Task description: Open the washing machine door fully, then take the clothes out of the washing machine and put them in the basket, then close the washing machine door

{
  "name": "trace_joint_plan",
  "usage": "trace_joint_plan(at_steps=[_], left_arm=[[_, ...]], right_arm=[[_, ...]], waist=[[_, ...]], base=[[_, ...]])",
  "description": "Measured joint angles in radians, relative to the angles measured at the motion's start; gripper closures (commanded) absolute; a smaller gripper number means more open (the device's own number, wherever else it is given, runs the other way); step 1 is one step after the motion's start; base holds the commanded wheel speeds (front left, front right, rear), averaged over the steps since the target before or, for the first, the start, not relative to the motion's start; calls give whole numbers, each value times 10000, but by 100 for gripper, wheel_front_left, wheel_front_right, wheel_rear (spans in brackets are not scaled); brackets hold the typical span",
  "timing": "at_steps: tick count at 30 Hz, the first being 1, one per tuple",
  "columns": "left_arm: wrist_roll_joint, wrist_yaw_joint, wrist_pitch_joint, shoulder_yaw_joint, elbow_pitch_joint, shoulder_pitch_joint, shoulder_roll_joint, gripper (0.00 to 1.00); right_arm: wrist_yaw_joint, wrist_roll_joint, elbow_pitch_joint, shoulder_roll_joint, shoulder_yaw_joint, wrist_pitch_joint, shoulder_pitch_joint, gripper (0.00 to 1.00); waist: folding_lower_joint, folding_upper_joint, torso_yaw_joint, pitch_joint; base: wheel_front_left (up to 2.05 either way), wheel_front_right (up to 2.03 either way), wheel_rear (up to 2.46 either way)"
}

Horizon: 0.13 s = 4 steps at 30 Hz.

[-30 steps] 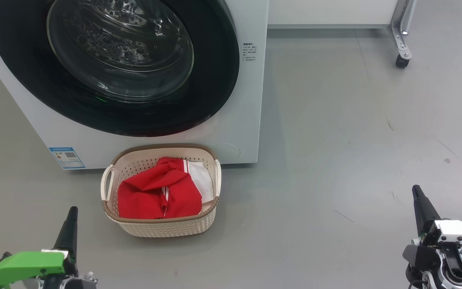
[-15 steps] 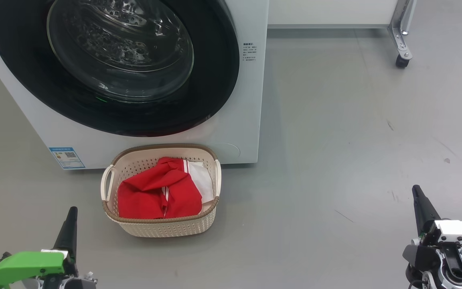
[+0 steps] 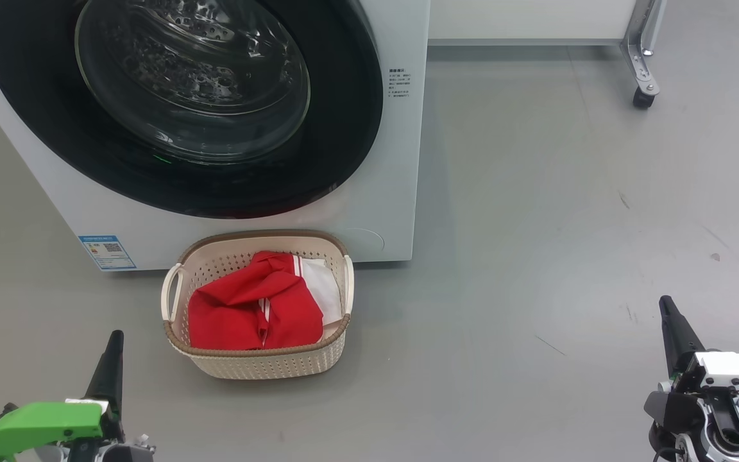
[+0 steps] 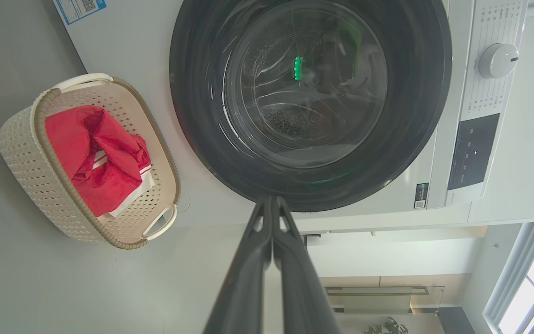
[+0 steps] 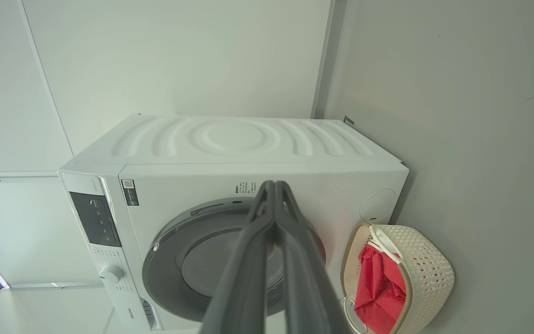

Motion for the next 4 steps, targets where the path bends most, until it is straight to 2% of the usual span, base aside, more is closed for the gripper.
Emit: trace_joint_plan(at_steps=[4], left_arm=[[0,0,0,4,0,-1,0,100]], right_arm=[[0,0,0,0,0,0,0,100]], waist=[[0,0,0,0]], base=[[0,0,0]])
